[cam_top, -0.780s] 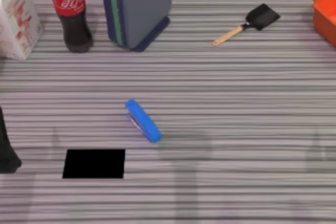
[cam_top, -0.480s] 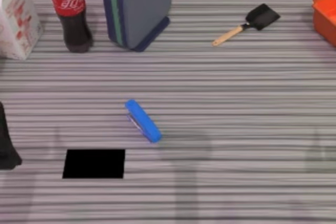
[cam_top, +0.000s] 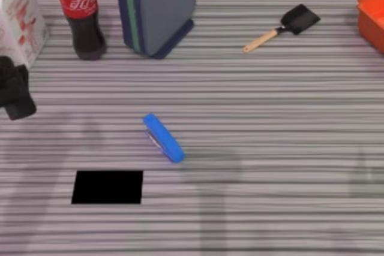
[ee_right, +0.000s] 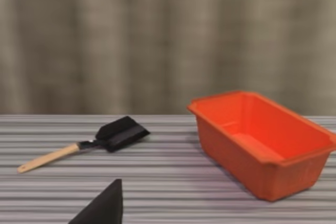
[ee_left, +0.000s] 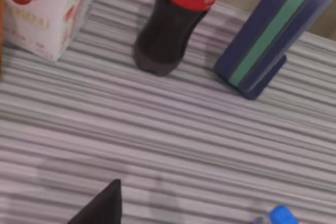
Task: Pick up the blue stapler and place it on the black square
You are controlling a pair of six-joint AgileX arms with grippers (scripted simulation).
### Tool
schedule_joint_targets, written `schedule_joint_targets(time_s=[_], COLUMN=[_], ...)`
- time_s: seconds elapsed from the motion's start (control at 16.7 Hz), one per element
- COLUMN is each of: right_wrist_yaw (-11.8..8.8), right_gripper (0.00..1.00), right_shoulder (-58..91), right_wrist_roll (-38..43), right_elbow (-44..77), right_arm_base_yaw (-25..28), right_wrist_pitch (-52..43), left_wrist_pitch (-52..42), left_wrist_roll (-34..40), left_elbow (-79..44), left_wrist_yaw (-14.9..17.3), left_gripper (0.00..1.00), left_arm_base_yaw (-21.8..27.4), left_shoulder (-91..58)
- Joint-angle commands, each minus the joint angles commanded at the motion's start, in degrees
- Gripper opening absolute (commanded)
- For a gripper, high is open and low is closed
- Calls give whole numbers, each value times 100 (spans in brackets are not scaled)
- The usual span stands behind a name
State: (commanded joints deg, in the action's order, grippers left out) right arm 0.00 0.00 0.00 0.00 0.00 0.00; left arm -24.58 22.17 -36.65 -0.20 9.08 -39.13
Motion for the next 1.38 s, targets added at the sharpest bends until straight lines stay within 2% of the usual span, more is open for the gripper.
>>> schedule_joint_targets(time_s=[0.42, 0.78, 1.02, 1.38], right_wrist_yaw=[0, 0, 0, 0], right_gripper=[100, 100, 100, 100], right_shoulder=[0, 0, 0, 0], right_wrist_roll=[0, 0, 0, 0], right_elbow=[0, 0, 0, 0], right_arm_base_yaw=[0, 0, 0, 0], right_wrist_pitch=[0, 0, 0, 0], left_wrist_pitch=[-2618, -4327, -4938, -5053], left_wrist_roll=[2175, 3686, 4279, 4395], left_elbow=[-3771, -6298, -7362, -7556], left_wrist_yaw=[-23, -20, -26, -26], left_gripper=[100, 100, 100, 100], left_arm_base_yaw=[941, 1580, 1813, 1859], left_shoulder=[-4663, -7509, -8578, -8772])
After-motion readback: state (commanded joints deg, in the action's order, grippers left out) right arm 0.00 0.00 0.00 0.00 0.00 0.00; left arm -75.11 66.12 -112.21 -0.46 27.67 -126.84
